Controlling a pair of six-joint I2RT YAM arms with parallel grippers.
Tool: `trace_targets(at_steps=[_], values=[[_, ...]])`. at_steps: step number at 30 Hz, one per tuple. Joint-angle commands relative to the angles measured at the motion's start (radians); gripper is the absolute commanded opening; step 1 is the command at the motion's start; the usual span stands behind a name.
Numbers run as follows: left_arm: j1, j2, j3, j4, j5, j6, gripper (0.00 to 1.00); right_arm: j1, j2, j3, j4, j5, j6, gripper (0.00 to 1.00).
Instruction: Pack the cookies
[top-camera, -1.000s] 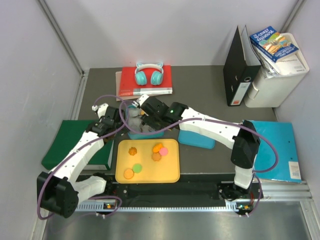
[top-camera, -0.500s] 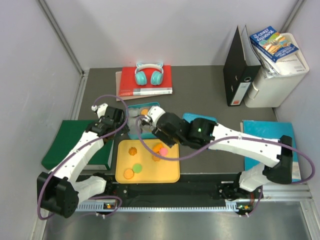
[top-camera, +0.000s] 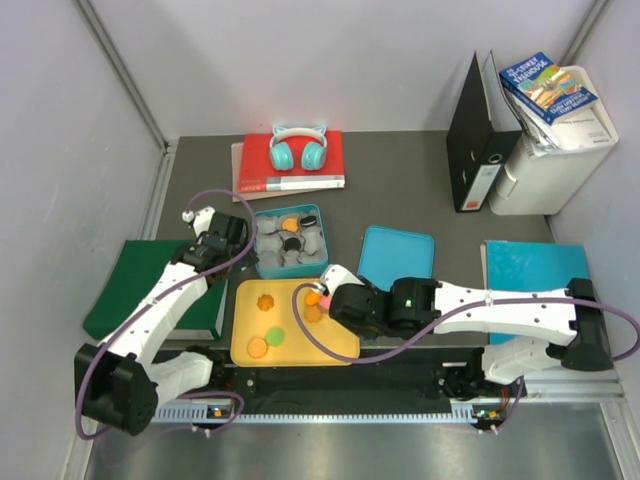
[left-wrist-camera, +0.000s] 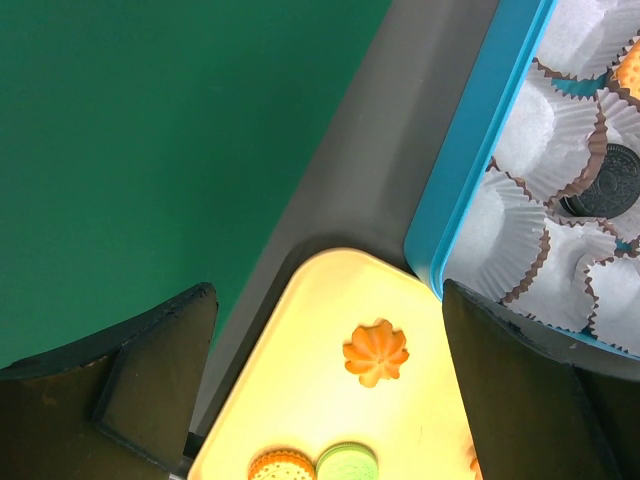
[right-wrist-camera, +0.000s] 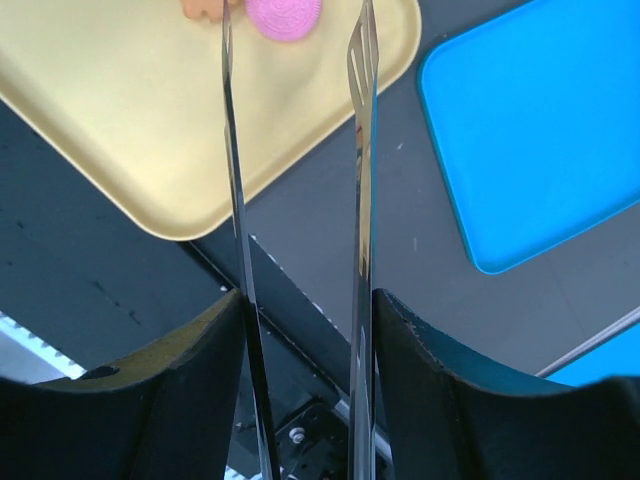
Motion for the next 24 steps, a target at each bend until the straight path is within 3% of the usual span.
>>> trace_targets(at_steps=[1,24], values=[[0.004,-0.012,-0.001,0.026,-0.012,0.008,0.98,0.055,-0.007,0.028,0.031,0.017,0.060,0.52],[0.005,-0.020,-0.010,0.030,0.004,0.016,0.98,0.107,0.200,0.128,0.107,0.025,-0.017,0.51]])
